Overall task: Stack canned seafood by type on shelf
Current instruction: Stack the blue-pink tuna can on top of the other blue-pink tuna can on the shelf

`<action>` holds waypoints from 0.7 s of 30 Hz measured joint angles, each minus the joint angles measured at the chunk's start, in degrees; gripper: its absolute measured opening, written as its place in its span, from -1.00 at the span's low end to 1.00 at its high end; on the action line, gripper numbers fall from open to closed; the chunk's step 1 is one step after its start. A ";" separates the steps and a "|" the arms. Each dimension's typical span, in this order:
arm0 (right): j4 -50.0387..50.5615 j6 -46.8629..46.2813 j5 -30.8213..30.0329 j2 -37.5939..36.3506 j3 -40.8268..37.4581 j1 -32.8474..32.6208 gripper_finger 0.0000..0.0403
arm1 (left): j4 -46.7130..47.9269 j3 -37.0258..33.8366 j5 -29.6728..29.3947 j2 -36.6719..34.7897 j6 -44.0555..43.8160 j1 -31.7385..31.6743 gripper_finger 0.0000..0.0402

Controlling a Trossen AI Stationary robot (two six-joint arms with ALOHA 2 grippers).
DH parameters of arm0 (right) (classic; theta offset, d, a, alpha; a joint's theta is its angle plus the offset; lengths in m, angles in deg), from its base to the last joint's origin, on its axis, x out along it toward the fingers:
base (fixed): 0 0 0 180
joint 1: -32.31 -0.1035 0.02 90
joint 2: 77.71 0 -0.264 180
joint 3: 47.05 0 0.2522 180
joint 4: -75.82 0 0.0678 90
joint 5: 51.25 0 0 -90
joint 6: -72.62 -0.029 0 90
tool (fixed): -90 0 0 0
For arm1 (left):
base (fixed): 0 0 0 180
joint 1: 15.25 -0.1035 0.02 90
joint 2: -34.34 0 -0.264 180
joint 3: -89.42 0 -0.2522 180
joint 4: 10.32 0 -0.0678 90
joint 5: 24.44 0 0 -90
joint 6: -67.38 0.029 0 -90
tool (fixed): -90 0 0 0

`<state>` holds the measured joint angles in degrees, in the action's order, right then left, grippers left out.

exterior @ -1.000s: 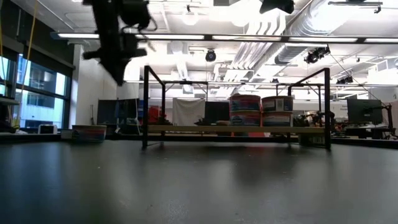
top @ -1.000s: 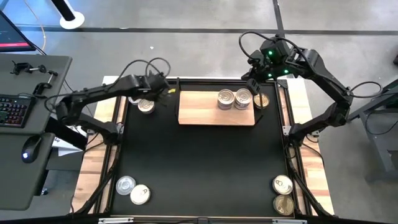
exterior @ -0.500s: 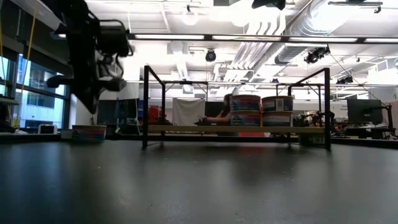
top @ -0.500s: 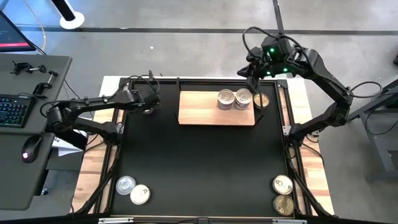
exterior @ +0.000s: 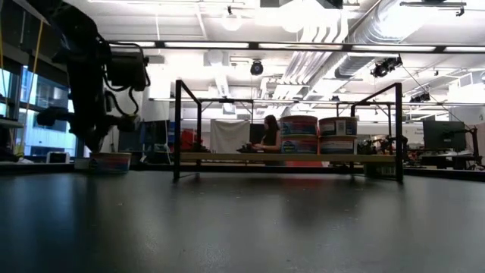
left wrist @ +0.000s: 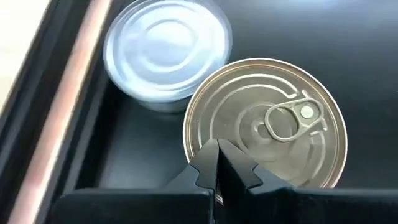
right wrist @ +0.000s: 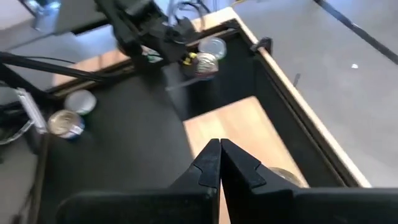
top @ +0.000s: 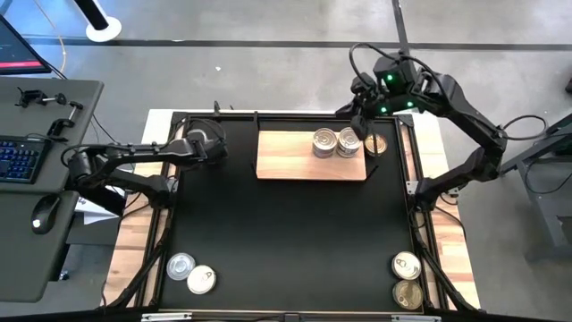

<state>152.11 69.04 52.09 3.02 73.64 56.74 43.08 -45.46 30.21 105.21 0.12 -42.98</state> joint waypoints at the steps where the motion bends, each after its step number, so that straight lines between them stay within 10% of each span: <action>1: -0.46 -1.40 0.00 0.00 0.00 -1.19 -1.00 | -1.15 -0.34 -0.09 0.00 1.01 0.24 -1.00; 14: -7.30 -27.03 -17.29 2.26 0.00 -25.75 -1.00 | 0.00 -0.26 12.43 -1.01 25.89 16.37 -1.00; 21: -9.07 -40.52 -25.39 7.52 0.00 -38.25 -1.00 | 0.39 -0.11 17.87 -1.44 21.60 33.13 -1.00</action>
<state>143.04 28.52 26.70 10.53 73.64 18.49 43.47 -45.57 48.08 103.76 21.71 -9.84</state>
